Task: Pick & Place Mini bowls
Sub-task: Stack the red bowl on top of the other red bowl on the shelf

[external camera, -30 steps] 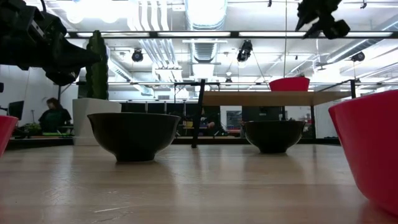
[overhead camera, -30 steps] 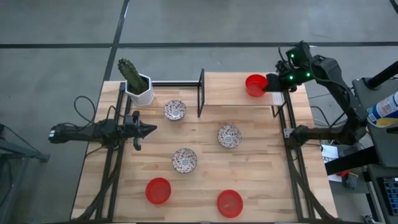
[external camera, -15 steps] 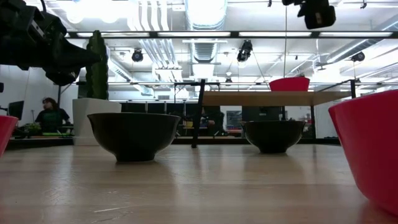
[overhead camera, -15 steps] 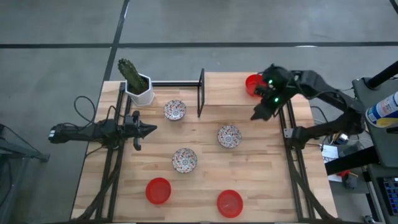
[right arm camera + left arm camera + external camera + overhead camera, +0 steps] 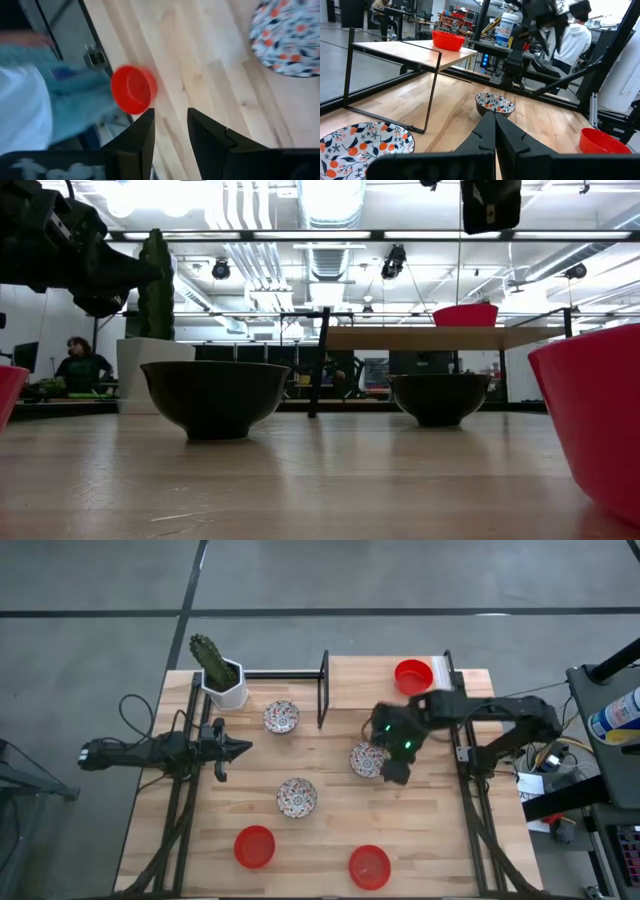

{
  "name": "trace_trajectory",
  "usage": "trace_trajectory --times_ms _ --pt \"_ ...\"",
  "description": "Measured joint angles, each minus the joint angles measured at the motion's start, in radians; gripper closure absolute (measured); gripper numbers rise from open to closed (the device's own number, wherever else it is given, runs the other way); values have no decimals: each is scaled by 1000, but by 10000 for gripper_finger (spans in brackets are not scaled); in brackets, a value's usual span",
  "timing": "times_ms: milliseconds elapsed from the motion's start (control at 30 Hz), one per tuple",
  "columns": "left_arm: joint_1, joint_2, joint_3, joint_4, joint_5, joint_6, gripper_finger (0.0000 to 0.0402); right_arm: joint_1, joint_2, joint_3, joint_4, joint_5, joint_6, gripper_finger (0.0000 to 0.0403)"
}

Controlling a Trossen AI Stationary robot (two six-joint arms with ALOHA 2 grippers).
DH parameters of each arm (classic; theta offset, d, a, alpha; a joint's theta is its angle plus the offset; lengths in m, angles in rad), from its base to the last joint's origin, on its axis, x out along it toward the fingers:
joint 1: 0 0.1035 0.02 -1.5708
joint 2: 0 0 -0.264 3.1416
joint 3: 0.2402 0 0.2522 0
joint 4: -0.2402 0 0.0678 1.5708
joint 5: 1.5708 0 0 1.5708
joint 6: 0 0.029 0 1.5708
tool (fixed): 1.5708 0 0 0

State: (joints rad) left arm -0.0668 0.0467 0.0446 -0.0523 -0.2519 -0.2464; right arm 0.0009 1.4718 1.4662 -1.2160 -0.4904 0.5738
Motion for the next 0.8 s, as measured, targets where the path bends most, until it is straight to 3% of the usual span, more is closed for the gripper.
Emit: trace_trajectory --times_ms 467,533,800 --pt "0 0 0 0 0 0 401 246 253 0 88 5 -114 291" --pt "0 0 0 0 0 0 401 272 286 0 110 45 -125 291" --pt "0 0 0 0 0 0 401 327 388 0 226 82 18 291"
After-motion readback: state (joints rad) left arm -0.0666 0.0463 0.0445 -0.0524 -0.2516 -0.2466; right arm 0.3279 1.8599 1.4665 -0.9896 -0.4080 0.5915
